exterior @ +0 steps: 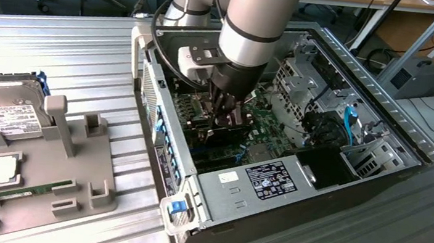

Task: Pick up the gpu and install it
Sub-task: 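Press down on the gpu until it lock into place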

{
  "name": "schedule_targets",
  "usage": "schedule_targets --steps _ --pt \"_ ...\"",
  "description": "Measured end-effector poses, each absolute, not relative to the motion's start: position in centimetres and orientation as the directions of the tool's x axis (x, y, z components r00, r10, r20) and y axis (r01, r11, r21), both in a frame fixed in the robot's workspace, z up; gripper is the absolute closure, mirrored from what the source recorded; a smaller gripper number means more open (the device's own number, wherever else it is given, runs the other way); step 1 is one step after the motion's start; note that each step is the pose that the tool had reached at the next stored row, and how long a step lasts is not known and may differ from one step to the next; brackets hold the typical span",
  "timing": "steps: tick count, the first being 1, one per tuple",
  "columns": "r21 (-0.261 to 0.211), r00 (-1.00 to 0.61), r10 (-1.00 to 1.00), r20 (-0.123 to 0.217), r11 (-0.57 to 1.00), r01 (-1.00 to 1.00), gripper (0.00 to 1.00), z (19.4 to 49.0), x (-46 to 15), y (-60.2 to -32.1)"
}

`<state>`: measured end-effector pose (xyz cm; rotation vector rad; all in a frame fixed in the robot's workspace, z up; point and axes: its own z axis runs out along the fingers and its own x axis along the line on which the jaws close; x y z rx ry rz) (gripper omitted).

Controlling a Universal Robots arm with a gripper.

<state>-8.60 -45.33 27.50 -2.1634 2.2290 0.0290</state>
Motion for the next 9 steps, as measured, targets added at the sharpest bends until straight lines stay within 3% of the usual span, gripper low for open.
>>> schedule_targets --steps 9 --pt "-0.011 -0.03 -0.999 -0.038 0.03 -0.999 0.89 27.44 -8.82 -45.35"
